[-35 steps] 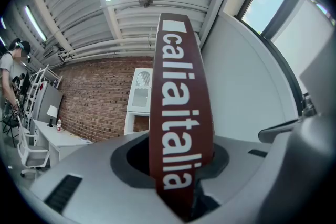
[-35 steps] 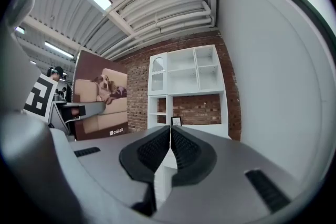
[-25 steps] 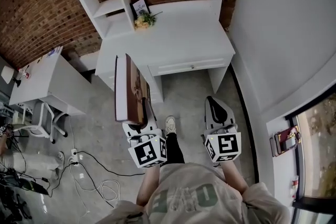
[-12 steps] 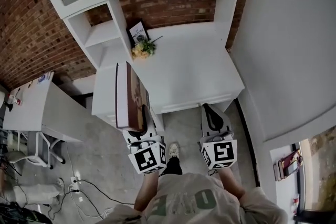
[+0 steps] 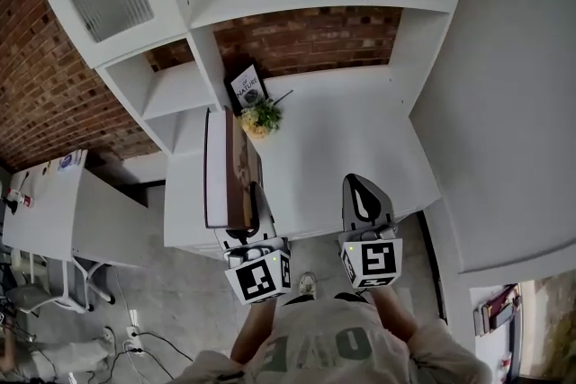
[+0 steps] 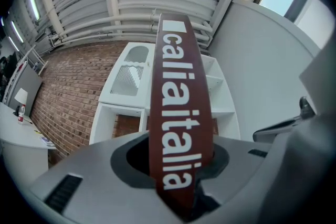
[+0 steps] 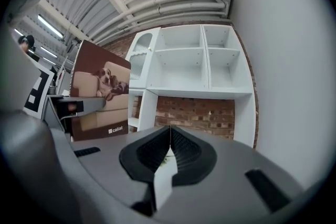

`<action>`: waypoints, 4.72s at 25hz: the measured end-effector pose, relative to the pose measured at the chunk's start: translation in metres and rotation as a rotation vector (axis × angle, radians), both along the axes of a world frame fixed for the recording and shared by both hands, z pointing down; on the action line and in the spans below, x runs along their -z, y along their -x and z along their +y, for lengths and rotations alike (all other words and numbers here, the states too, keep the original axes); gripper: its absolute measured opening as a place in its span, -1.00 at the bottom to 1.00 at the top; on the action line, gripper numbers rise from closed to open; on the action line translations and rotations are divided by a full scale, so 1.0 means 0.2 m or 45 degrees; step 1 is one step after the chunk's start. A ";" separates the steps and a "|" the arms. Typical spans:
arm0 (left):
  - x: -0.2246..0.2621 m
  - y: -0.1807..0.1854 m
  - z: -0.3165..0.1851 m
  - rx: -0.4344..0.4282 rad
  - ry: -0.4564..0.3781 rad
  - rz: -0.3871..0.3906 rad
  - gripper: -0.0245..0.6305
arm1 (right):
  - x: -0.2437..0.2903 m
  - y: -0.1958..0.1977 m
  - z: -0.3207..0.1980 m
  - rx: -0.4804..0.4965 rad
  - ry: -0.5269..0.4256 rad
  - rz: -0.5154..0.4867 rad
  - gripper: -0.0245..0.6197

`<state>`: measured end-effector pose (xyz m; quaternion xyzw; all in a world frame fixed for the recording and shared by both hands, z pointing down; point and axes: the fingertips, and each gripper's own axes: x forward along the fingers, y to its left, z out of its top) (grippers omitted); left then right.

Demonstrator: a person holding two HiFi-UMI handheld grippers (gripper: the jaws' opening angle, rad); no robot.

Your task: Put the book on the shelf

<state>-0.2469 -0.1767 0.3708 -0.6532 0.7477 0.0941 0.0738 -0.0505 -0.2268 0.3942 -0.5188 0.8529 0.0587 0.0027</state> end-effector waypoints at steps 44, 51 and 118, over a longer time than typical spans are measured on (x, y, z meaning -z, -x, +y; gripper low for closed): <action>1.08 -0.31 -0.95 0.012 -0.186 -0.115 -0.48 | 0.14 -0.32 -0.35 -0.090 -0.078 -0.135 -0.87; 1.25 -0.35 -1.36 -0.009 -0.036 -0.109 -0.48 | 0.15 -0.45 -0.35 -0.161 -0.076 -0.174 -0.87; 1.20 -0.12 -2.63 0.069 0.254 0.114 -0.38 | -0.09 -0.70 -0.66 -0.469 0.056 -0.163 -0.87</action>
